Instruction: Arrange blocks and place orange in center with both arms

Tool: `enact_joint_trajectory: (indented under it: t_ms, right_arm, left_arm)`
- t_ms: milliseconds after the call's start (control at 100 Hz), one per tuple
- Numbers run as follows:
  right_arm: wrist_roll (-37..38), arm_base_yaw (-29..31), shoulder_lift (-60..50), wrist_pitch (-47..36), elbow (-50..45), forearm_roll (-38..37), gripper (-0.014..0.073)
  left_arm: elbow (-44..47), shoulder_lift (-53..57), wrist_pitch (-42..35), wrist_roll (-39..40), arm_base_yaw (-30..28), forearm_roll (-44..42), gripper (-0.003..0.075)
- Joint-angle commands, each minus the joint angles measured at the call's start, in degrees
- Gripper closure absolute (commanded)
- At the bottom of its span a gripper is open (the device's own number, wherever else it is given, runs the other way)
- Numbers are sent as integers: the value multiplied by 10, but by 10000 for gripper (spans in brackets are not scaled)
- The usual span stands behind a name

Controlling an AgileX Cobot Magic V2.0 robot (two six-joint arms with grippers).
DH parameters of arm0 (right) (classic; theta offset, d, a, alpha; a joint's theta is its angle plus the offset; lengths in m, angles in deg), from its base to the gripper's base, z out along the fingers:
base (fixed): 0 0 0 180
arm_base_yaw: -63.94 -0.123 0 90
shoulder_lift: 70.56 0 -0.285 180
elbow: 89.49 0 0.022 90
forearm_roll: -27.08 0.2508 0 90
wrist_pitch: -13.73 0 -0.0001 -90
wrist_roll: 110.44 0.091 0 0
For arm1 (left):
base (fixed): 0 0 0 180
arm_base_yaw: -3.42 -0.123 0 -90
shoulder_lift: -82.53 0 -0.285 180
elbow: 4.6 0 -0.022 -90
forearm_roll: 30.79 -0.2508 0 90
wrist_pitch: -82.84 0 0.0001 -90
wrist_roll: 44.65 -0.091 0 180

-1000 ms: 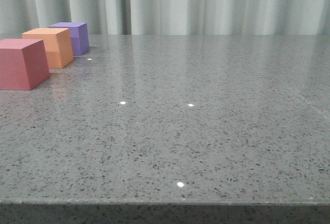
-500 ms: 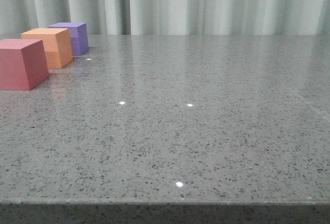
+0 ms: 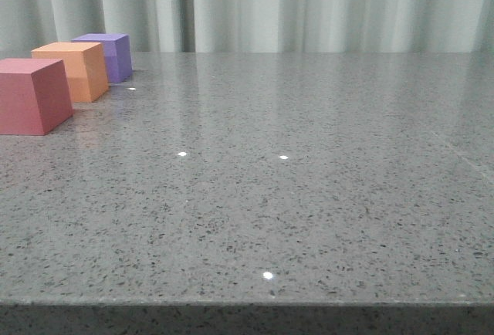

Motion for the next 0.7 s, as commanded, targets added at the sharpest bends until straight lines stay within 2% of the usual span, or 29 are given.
enact_joint_trajectory:
  t_ms: [0, 690]
  right_arm:
    - [-10, 3, -11, -57, -2, 9, 662]
    - [-10, 3, -31, -58, -9, 6, 662]
  left_arm:
    - [26, 19, -50, 5, -2, 5, 741]
    - [26, 19, -50, 5, -2, 5, 741]
